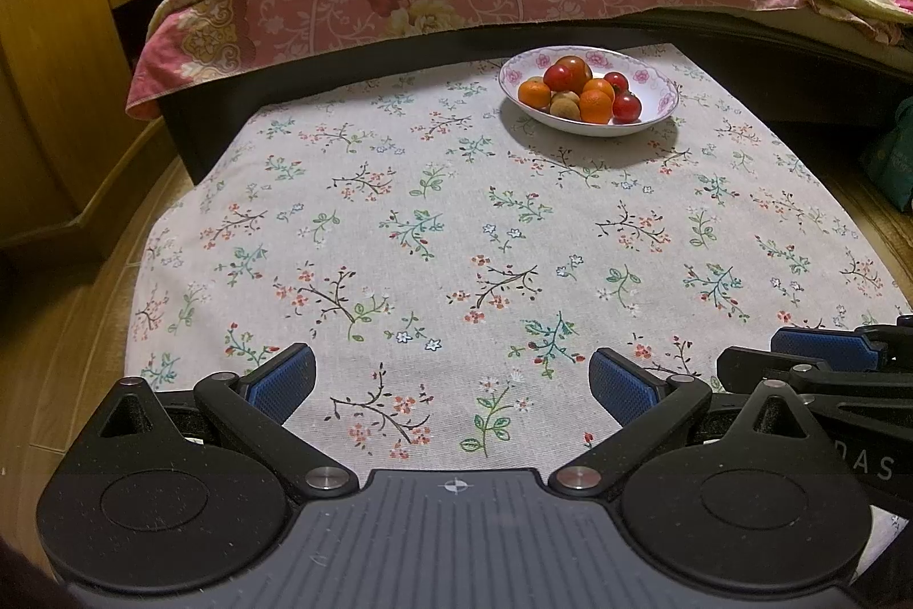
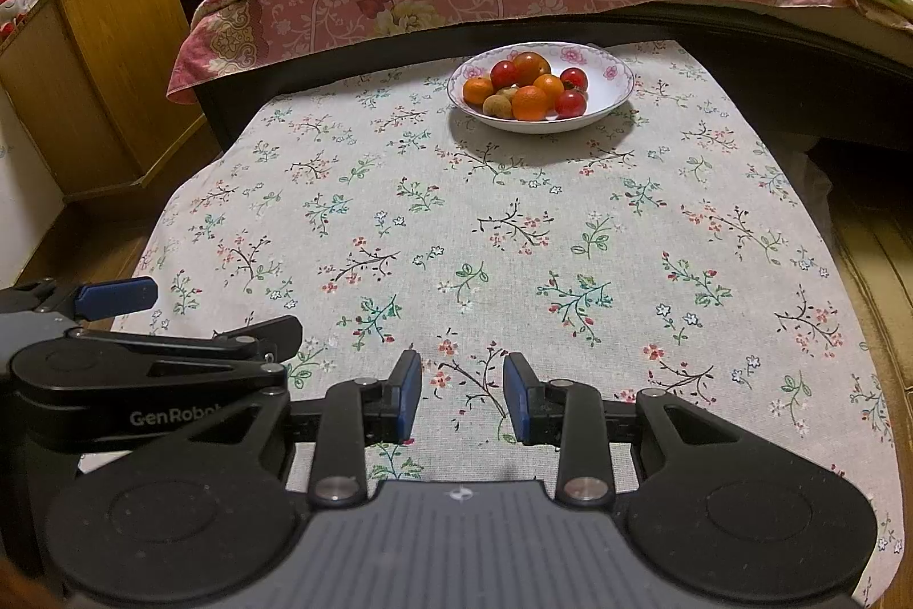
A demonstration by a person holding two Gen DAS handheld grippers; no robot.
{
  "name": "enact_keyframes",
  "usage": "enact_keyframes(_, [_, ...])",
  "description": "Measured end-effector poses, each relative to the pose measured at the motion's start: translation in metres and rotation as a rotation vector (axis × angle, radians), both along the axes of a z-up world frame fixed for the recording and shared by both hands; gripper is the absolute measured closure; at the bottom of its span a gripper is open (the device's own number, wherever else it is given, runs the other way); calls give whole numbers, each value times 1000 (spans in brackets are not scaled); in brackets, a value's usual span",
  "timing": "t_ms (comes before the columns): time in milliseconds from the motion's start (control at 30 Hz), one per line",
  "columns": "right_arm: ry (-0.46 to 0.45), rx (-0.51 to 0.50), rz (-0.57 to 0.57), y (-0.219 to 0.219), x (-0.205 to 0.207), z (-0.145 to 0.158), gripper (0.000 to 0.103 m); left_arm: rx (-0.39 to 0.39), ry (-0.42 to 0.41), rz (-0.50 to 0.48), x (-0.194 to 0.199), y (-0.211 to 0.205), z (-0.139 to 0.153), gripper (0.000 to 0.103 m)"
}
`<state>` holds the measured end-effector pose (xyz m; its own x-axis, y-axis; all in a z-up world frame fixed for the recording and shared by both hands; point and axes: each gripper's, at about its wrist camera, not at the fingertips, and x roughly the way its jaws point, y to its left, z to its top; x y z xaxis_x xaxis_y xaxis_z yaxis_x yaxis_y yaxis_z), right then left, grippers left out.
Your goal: Organize fruits
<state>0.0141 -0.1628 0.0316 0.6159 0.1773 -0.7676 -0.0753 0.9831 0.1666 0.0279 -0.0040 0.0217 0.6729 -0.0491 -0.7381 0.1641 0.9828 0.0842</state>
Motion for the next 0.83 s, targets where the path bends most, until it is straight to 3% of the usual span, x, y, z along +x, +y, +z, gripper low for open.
enact_keyframes(833, [0, 2, 3, 0, -1, -1, 71, 8, -10, 5, 0, -1, 0, 0])
